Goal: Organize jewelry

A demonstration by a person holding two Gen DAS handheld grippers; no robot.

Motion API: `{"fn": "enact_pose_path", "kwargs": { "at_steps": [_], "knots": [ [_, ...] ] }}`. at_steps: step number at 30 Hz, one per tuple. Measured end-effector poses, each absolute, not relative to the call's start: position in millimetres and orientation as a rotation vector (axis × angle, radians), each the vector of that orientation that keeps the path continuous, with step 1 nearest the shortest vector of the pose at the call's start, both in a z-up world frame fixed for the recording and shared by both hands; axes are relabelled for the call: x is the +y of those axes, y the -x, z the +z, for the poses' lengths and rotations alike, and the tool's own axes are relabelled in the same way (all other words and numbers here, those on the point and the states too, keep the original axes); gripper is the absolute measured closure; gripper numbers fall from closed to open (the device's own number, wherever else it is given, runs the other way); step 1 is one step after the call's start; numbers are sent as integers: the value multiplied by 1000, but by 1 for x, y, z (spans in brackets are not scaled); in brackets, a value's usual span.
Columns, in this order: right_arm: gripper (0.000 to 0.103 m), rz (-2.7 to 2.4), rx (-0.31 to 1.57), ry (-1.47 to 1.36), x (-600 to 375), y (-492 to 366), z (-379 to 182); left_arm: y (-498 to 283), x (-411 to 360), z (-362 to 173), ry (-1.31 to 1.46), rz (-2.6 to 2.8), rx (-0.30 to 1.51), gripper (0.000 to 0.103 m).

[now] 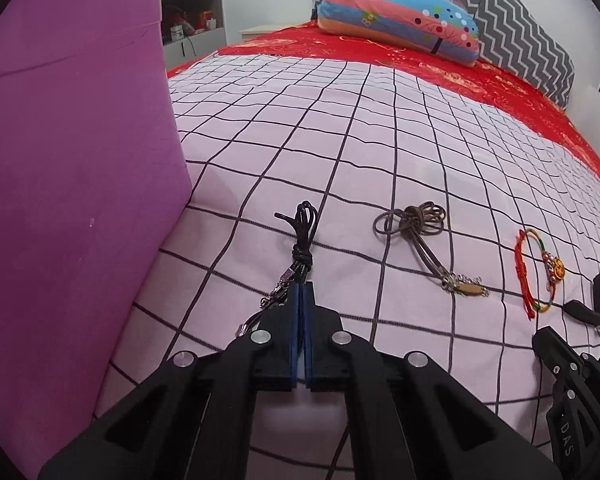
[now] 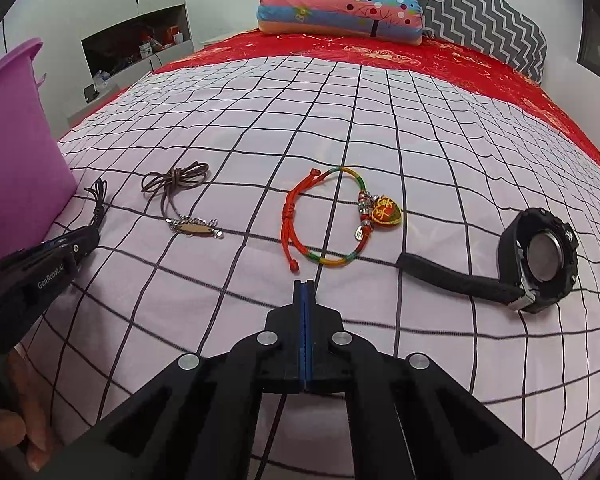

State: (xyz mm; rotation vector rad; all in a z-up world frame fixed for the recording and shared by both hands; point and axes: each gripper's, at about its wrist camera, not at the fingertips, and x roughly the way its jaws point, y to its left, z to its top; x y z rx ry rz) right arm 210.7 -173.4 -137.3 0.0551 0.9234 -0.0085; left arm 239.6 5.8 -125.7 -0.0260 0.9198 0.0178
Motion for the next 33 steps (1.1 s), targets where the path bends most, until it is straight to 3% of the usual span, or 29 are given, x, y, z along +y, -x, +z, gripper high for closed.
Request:
{"fn": "enact_pose_path", "kwargs": {
  "at_steps": [13, 27, 29, 31, 33],
  "knots": [
    [103, -1, 876, -143, -189, -166, -119, -196, 8, -115, 44, -46, 930, 101],
    [102, -6, 904, -195, -189, -201, -125, -197, 11, -108, 44, -56, 898, 101],
    [94, -16, 907, -183, -187, -206, -127, -198, 12, -109, 51, -58, 899, 101],
    [64, -18, 912, -191, -187, -210, -128, -198, 13, -110, 58, -58, 898, 101],
    [64, -14, 902, -200, -186, -212, -128, -199, 13, -110, 64, -59, 899, 101]
  ]
}}
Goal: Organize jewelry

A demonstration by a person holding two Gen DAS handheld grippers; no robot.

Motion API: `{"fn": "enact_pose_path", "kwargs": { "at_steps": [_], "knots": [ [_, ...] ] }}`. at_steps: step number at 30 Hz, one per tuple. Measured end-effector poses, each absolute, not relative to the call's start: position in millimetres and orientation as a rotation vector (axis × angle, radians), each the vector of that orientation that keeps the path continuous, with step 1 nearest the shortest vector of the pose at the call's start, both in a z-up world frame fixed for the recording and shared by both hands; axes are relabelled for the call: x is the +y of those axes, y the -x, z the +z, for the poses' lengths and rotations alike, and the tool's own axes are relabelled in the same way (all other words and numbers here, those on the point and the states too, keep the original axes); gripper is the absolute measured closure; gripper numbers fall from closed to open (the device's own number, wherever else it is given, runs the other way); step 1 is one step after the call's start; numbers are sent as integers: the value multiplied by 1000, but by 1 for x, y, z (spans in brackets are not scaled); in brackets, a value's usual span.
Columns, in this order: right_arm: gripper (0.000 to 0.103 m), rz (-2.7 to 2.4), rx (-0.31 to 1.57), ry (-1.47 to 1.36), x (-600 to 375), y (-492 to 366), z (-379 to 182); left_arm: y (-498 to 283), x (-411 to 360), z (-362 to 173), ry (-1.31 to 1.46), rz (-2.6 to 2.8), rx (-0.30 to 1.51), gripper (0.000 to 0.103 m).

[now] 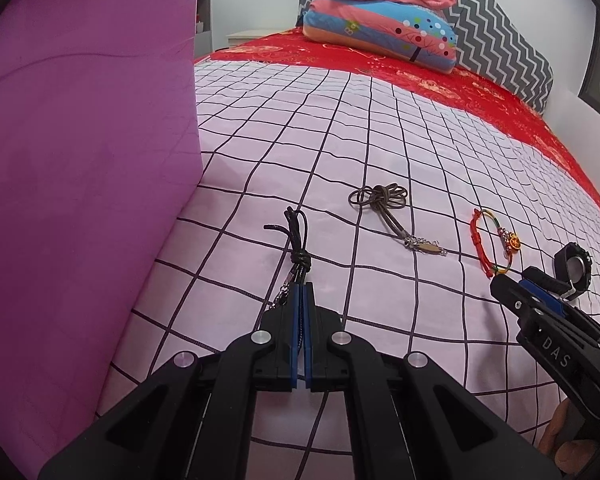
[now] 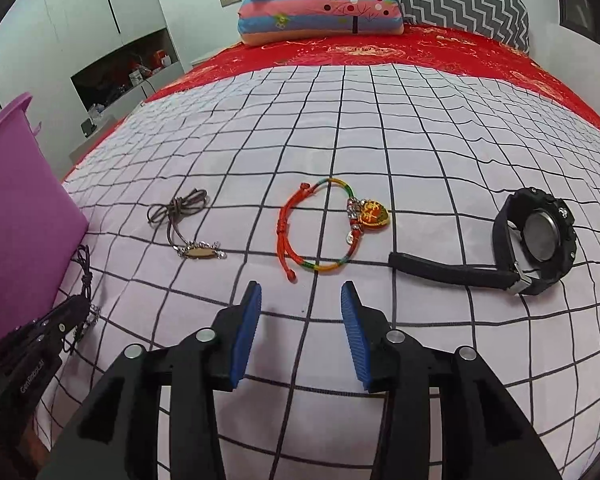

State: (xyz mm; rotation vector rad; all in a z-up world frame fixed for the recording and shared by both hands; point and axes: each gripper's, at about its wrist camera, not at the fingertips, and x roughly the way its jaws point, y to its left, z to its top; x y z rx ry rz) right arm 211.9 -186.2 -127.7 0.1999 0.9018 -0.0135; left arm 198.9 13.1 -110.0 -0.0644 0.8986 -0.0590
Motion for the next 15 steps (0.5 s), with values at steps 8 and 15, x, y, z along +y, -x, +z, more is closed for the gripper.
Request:
{"fn": "enact_pose_path", "kwargs": {
  "at_steps": [8, 15],
  "knots": [
    [64, -56, 926, -159, -184, -226, -137, -201, 12, -111, 81, -75, 893, 101],
    [55, -72, 924, -151, -185, -239, -139, -203, 13, -112, 97, -83, 890, 101]
  ]
}}
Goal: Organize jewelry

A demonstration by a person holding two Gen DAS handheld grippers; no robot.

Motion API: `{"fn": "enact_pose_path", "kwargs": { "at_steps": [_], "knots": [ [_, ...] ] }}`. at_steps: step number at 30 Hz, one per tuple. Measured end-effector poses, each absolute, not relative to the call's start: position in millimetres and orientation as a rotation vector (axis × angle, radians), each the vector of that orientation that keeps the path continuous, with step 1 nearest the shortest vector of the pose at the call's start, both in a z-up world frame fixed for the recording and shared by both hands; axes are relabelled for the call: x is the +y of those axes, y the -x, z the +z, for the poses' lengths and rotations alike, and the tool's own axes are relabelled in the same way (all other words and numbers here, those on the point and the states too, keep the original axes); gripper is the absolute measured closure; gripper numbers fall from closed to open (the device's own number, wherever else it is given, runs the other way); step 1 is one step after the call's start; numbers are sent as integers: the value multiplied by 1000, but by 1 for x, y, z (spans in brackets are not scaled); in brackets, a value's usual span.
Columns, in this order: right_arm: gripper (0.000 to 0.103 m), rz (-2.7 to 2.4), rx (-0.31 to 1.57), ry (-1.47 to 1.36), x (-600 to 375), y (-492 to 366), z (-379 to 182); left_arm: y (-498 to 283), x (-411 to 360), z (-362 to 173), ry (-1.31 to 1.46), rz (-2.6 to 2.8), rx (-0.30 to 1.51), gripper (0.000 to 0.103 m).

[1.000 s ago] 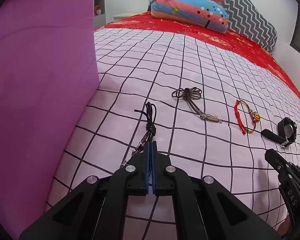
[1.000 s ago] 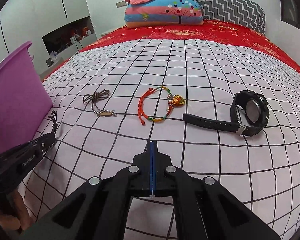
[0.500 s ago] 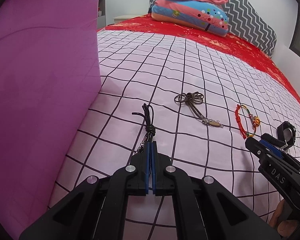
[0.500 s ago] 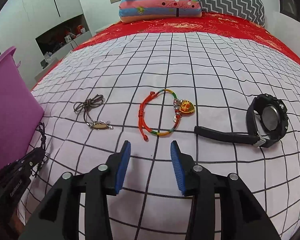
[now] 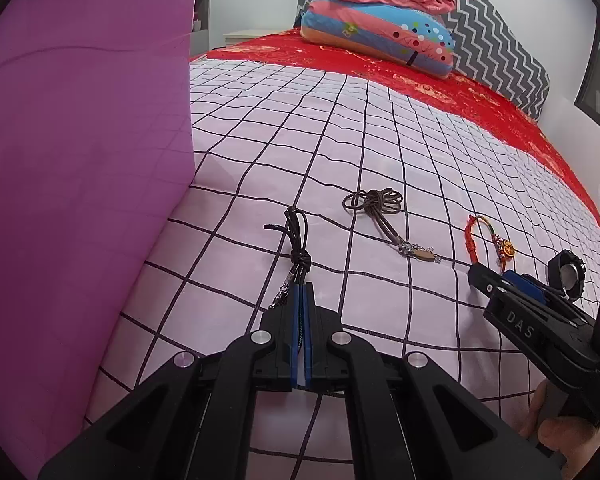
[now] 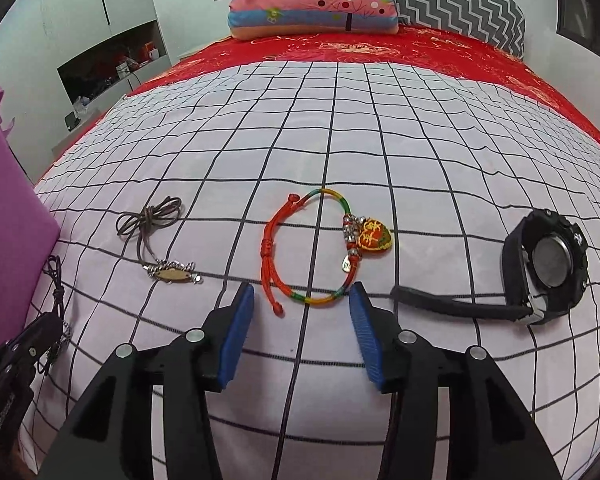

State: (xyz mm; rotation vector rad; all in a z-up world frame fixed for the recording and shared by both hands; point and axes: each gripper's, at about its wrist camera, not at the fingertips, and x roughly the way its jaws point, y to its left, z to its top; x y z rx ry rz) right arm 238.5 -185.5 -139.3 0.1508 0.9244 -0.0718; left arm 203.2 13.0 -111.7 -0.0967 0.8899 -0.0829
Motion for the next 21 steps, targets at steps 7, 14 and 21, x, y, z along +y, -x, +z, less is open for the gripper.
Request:
{"fn": "enact_pose_path", "kwargs": {
  "at_steps": [7, 14, 21],
  "knots": [
    [53, -89, 927, -128, -185, -252, -142, -202, 14, -110, 93, -83, 876, 101],
    [52, -97, 936, -101, -183, -264, -145, -201, 13, -110, 92, -88, 872, 101],
    [80, -90, 932, -88, -181, -266, -144, -200, 11, -111, 90, -88, 875, 101]
  ]
}}
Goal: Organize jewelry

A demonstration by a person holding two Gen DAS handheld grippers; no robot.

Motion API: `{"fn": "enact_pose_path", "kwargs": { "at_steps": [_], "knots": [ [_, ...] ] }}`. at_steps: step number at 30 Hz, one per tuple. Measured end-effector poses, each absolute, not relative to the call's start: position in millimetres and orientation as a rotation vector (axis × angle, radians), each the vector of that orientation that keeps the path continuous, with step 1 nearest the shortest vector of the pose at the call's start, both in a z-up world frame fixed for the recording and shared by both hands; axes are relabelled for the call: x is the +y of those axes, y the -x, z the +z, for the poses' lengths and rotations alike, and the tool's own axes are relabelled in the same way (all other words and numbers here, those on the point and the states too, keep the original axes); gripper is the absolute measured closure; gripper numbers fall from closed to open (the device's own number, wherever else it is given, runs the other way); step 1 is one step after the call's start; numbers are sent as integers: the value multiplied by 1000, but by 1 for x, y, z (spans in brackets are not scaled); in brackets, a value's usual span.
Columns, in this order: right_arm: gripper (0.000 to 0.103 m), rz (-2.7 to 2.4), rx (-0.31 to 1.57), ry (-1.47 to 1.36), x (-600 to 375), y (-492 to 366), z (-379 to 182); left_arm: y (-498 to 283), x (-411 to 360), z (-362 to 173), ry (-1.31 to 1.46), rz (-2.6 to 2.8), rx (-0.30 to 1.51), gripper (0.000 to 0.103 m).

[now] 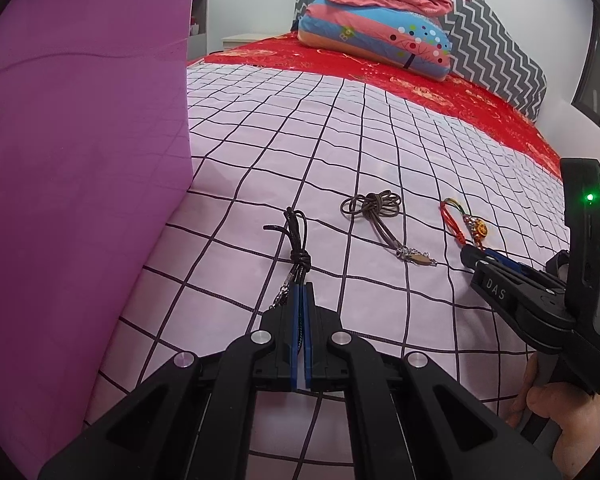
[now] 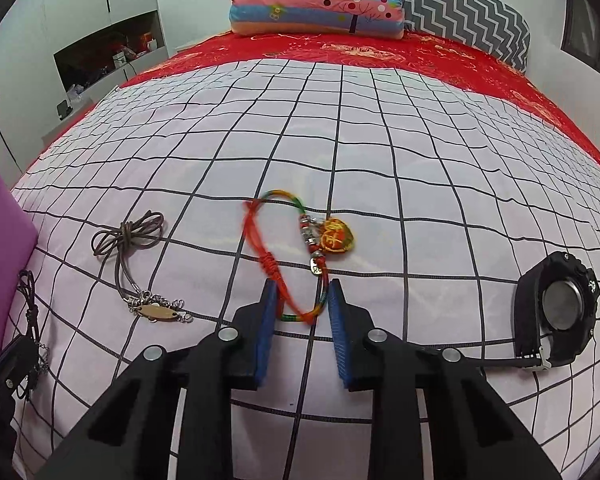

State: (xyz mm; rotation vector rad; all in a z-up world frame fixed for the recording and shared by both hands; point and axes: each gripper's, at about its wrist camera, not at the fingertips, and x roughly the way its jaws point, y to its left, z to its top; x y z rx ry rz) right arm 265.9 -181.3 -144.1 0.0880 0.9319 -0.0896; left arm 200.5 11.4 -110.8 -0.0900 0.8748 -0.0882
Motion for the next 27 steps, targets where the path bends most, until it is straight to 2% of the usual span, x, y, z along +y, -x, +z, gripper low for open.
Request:
{"fn": "enact_pose_path", "kwargs": {
  "at_steps": [3, 6, 27],
  "knots": [
    [86, -85, 926, -91, -182, -265, -143, -200, 11, -108, 88, -88, 870, 101],
    [98, -85, 923, -90, -182, -262, -141, -198, 11, -102, 88, -90, 860, 101],
    [99, -21, 894, -178, -184, -173, -108, -149, 10, -64, 61, -138, 864, 101]
  ]
}}
